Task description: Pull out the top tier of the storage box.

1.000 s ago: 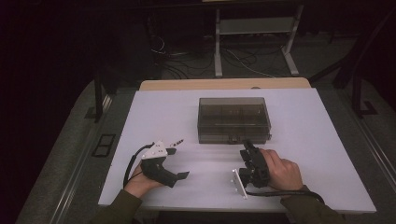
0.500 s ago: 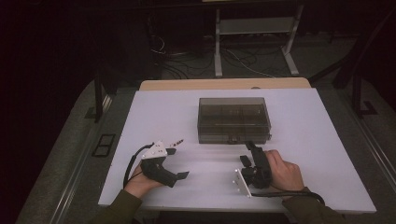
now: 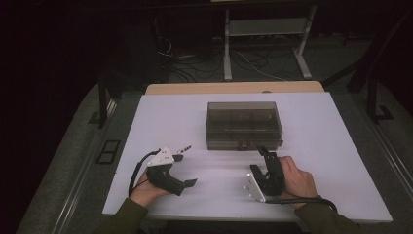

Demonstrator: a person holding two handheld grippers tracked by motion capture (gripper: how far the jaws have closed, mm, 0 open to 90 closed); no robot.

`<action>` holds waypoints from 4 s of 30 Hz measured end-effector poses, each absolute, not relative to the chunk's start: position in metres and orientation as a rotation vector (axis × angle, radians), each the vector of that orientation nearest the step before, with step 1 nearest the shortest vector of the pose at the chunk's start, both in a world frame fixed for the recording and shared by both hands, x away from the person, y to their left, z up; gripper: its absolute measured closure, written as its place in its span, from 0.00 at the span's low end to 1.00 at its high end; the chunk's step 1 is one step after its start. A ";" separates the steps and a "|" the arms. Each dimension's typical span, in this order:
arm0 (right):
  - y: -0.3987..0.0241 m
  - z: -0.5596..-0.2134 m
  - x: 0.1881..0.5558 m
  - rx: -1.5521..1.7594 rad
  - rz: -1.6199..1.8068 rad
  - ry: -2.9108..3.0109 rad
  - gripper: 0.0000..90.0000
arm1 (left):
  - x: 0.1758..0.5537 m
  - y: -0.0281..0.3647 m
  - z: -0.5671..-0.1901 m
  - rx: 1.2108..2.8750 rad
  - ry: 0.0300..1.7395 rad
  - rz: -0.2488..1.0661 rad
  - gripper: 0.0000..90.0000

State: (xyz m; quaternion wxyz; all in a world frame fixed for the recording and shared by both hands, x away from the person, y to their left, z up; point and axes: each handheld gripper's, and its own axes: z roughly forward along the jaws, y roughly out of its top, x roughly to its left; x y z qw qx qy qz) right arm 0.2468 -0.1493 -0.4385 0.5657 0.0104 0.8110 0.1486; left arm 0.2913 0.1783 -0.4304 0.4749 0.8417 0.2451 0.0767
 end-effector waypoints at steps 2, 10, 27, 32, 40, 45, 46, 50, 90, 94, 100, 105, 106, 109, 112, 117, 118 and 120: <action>-0.150 -0.438 0.247 0.037 0.360 1.917 0.23 | 0.291 0.178 -0.431 2.061 0.597 0.190 0.00; -0.152 -0.436 0.250 0.120 0.452 1.976 0.16 | 0.291 0.178 -0.430 2.060 0.592 0.191 0.00; -0.156 -0.432 0.254 0.317 0.676 2.101 0.16 | 0.291 0.178 -0.430 2.060 0.593 0.195 0.00; -0.158 -0.430 0.256 0.352 0.721 2.146 0.16 | 0.291 0.178 -0.430 2.063 0.587 0.197 0.00; -0.162 -0.427 0.258 0.436 0.819 2.206 0.16 | 0.291 0.178 -0.430 2.058 0.595 0.195 0.00; -0.164 -0.425 0.261 0.485 0.875 2.242 0.16 | 0.291 0.178 -0.430 2.060 0.595 0.193 0.00; -0.164 -0.425 0.261 0.501 0.889 2.250 0.16 | 0.291 0.178 -0.430 2.060 0.596 0.193 0.00; -0.166 -0.424 0.263 0.532 0.924 2.276 0.16 | 0.291 0.178 -0.430 2.058 0.594 0.195 0.00; -0.192 -0.411 0.284 0.880 1.290 2.487 0.34 | 0.291 0.179 -0.430 2.057 0.599 0.200 0.00; -0.194 -0.410 0.286 0.891 1.326 2.503 0.45 | 0.291 0.179 -0.430 2.056 0.601 0.198 0.00; -0.197 -0.403 0.287 0.910 1.344 2.503 0.62 | 0.291 0.178 -0.430 2.059 0.596 0.201 0.00; -0.200 -0.401 0.290 0.930 1.365 2.521 0.74 | 0.291 0.178 -0.430 2.055 0.598 0.203 0.00; -0.200 -0.401 0.290 0.931 1.368 2.527 0.76 | 0.291 0.178 -0.430 2.053 0.600 0.202 0.00; -0.201 -0.399 0.291 0.930 1.373 2.530 0.85 | 0.291 0.177 -0.430 2.054 0.603 0.201 0.00; -0.201 -0.395 0.292 0.928 1.380 2.529 0.94 | 0.291 0.178 -0.430 2.056 0.601 0.203 0.00; -0.204 -0.388 0.296 0.923 1.394 2.522 0.99 | 0.291 0.178 -0.430 2.059 0.603 0.202 0.00; -0.204 -0.387 0.297 0.927 1.399 2.520 0.99 | 0.291 0.178 -0.430 2.058 0.602 0.203 0.00; -0.205 -0.385 0.298 0.943 1.404 2.522 0.99 | 0.291 0.178 -0.430 2.056 0.603 0.203 0.00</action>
